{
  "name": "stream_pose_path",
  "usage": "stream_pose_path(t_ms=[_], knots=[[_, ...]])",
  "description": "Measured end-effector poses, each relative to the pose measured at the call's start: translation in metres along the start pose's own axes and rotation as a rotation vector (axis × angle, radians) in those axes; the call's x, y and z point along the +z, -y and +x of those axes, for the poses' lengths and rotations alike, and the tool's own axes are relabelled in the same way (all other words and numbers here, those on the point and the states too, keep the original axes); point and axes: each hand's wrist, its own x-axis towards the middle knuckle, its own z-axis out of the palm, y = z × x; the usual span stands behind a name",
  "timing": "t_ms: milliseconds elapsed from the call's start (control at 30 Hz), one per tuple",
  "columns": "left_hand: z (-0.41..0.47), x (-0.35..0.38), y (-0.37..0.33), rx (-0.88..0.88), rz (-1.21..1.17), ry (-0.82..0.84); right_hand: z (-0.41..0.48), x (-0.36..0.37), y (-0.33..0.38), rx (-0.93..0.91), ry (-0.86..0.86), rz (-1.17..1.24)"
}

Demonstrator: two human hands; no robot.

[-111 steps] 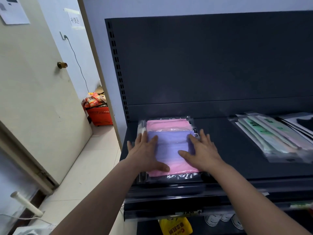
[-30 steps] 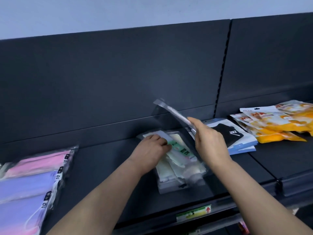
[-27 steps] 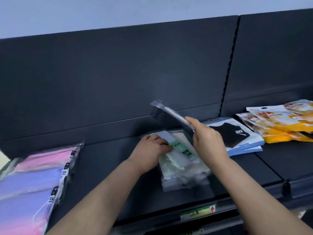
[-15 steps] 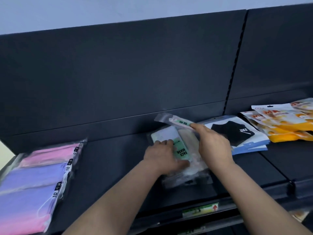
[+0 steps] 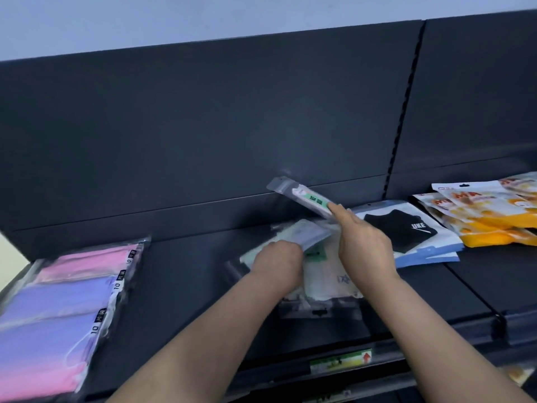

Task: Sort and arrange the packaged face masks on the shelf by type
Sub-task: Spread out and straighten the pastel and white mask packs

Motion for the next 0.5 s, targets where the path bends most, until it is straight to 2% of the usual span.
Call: stream_pose_path(t_ms=[133,200,300,367,500], knots=[[-0.013,-0.001,0.068,-0.043,0.221,-0.162,0.004,0.005,0.019,-0.054,-0.028,0.067],[-0.025,0.016,0.107,-0.133,0.221,-0.046,0.004,0.010,0.029,-0.088,-0.052,0.104],[-0.043,0.042,0.135,-0.220,-0.075,0.149,0.004,0.020,0.044,-0.101,0.010,0.123],[-0.043,0.047,0.139,-0.214,-0.145,0.124,0.002,0.025,0.052,-0.114,0.021,0.148],[-0.033,0.048,0.136,-0.201,-0.097,0.106,0.002,0.030,0.059,-0.141,-0.045,0.135]])
